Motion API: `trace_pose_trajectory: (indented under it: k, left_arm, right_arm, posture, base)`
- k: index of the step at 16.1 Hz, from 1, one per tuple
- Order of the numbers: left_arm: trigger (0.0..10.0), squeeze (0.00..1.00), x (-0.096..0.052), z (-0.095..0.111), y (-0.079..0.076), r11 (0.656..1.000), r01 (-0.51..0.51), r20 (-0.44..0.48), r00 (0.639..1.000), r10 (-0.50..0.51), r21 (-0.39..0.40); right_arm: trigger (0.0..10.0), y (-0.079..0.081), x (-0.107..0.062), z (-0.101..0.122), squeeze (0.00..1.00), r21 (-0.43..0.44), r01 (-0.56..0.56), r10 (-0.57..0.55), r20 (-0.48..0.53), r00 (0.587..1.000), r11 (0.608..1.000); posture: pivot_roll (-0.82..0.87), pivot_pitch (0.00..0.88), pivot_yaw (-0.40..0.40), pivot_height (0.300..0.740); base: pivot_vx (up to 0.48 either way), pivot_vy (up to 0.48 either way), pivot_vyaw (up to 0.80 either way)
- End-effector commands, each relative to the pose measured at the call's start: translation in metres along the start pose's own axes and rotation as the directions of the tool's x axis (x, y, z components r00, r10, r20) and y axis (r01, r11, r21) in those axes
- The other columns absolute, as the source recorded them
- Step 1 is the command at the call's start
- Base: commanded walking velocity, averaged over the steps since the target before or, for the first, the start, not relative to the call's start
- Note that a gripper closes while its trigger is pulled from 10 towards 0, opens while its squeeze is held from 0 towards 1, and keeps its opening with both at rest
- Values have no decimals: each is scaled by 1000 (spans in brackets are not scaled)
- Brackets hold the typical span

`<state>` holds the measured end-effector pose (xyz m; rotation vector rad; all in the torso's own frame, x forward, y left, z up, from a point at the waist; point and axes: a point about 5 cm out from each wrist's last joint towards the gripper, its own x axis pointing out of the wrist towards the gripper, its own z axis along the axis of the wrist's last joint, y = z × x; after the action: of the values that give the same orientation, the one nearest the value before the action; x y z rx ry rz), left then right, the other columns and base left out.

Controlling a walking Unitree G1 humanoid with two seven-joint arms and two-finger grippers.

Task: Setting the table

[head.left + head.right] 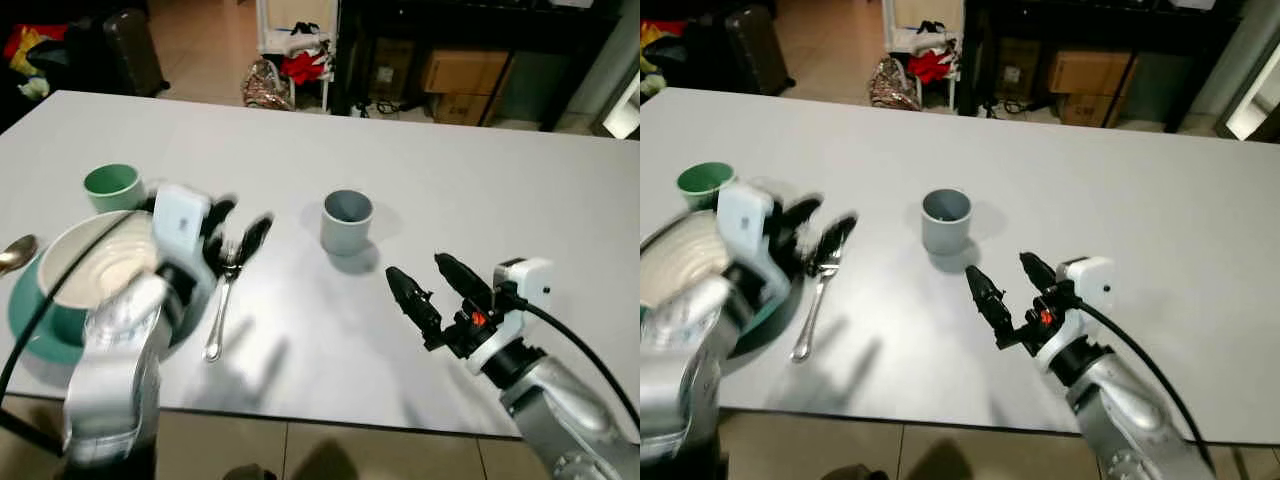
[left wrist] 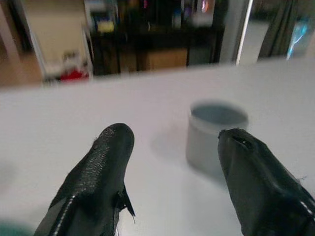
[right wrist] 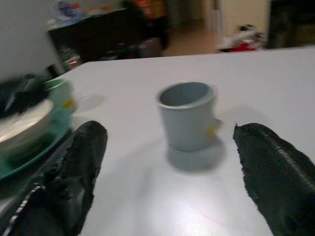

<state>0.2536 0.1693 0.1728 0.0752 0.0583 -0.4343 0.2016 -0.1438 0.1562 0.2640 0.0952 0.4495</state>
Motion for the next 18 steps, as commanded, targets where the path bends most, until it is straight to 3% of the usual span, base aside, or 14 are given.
trace_pose_trajectory:
  k: [1,4,5,6,11,18]
  left_arm:
    - [10000,1000,-7,-4,-4,1000,6,-40,999,-5,25]
    - [10000,1000,-10,-9,-3,996,-91,-36,995,90,-5]
    - [10000,114,-10,-10,-3,994,-113,-37,993,113,0]
    - [10000,0,-9,-11,-2,992,-127,-34,991,128,21]
    - [10000,0,-3,5,-2,988,-152,37,988,150,41]
    - [10000,0,1,7,-5,987,-162,53,986,161,17]
  right_arm:
    - [10000,0,-1,-1,1000,8,35,-35,2,999,999]
    - [10000,-2,2,0,1000,-13,62,-62,17,998,998]
    - [10000,-2,3,2,1000,-28,63,-62,23,998,998]
    - [10000,-2,4,2,1000,-30,60,-59,25,998,998]
    - [10000,1,7,4,1000,-75,46,-44,27,999,996]
    - [10000,-2,12,7,1000,-79,61,-57,51,997,995]
  posture:
    - [43,0,-4,740]
    - [45,0,0,740]
    - [51,0,-8,740]
    - [54,0,-11,740]
    - [48,0,-6,740]
    - [54,0,-17,740]
  base:
    - [0,0,0]
    - [0,0,0]
    - [0,0,0]
    - [0,0,0]
    - [0,0,800]
    - [0,0,796]
